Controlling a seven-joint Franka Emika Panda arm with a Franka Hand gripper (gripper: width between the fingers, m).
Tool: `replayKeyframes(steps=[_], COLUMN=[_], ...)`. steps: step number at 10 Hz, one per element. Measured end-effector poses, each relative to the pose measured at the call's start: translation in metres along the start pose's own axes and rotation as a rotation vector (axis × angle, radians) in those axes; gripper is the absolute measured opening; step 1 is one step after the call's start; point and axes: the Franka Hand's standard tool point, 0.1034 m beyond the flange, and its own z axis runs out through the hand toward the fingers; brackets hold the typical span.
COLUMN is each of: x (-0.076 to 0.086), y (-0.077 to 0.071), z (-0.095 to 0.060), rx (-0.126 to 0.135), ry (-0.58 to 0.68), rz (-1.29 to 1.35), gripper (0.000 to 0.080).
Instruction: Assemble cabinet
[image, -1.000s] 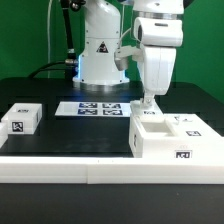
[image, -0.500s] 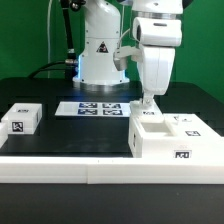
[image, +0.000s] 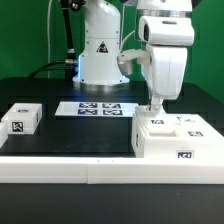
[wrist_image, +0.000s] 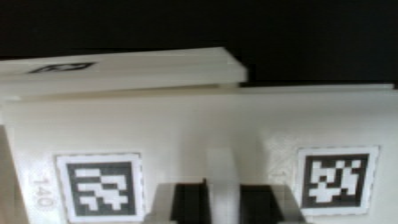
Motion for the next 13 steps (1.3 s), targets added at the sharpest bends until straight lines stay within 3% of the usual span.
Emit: replayKeyframes(steps=[5,9,13], x=[0.000,0.000,0.000], y=[0.001,0.033,0.049], z=[0.000,0.001,0.001], rx=[0.001,-0.004,-0.010], ry=[0.000,0.002,0.004], rz=[-0.001,-0.002,-0.003], gripper=[0.0069,0.0069,0.0069])
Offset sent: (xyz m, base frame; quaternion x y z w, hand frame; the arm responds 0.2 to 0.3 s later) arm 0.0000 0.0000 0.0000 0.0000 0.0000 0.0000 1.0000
